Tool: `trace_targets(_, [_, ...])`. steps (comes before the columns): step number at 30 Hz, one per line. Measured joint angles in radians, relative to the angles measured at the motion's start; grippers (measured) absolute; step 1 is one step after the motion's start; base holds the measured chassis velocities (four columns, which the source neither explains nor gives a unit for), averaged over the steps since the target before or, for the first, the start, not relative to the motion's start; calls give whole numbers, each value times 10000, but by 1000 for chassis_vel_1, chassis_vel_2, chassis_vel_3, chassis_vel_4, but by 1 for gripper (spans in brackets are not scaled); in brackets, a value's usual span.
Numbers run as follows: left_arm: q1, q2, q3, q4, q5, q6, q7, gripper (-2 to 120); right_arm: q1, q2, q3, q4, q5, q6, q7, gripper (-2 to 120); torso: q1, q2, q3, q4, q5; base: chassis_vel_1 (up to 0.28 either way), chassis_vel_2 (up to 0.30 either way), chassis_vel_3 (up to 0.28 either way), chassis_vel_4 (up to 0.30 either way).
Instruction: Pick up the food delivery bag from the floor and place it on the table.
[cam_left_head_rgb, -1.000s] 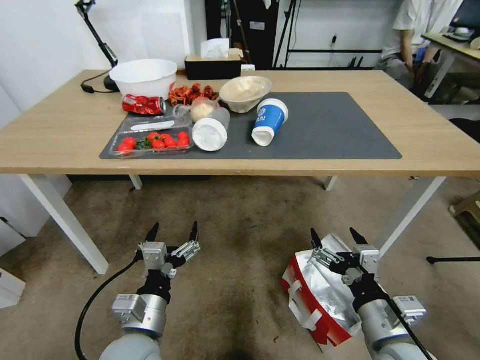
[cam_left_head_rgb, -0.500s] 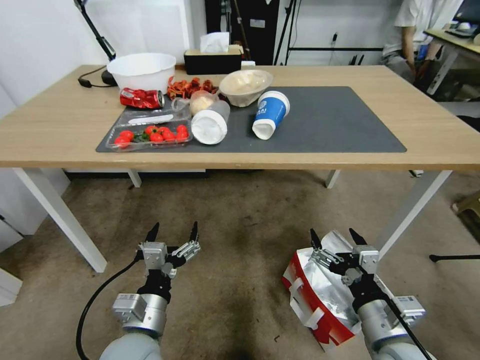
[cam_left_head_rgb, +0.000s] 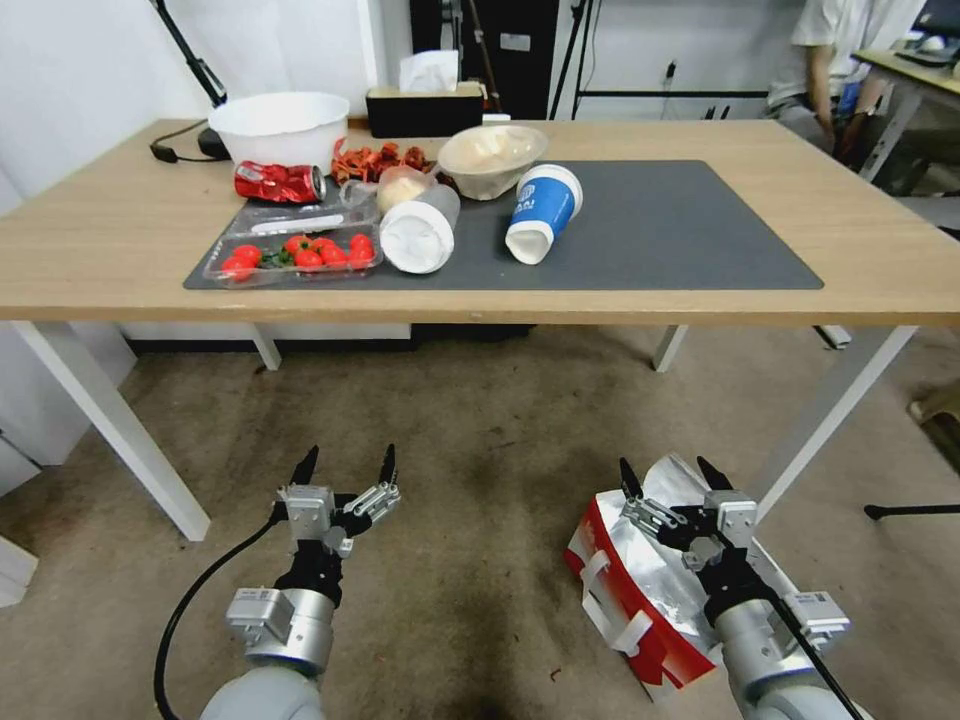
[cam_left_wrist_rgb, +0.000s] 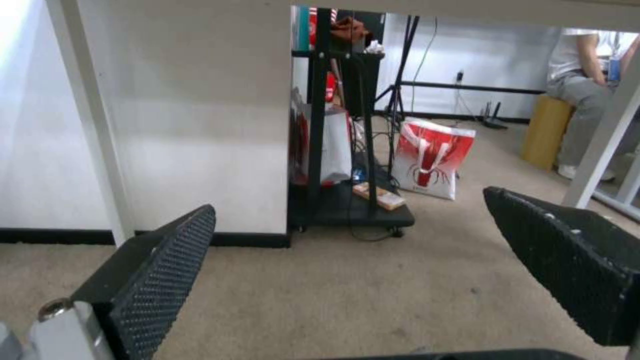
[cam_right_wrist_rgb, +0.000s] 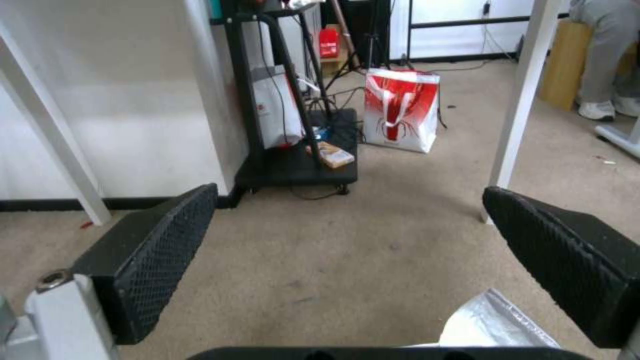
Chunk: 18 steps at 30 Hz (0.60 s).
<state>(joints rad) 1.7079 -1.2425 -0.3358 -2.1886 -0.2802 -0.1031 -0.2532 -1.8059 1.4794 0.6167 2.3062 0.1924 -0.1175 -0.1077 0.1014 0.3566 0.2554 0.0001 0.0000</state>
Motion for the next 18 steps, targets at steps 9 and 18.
trace_targets(9, [-62,10,-24,36,74,68,20,100,-2,38,3,144,48,34,1,100,-78,-268,-194,-1,0,0,0,0,0])
trace_targets(18, [107,23,27,-11,275,12,168,100,-51,-85,145,231,182,35,28,100,-222,-705,-482,-1,0,0,0,0,0])
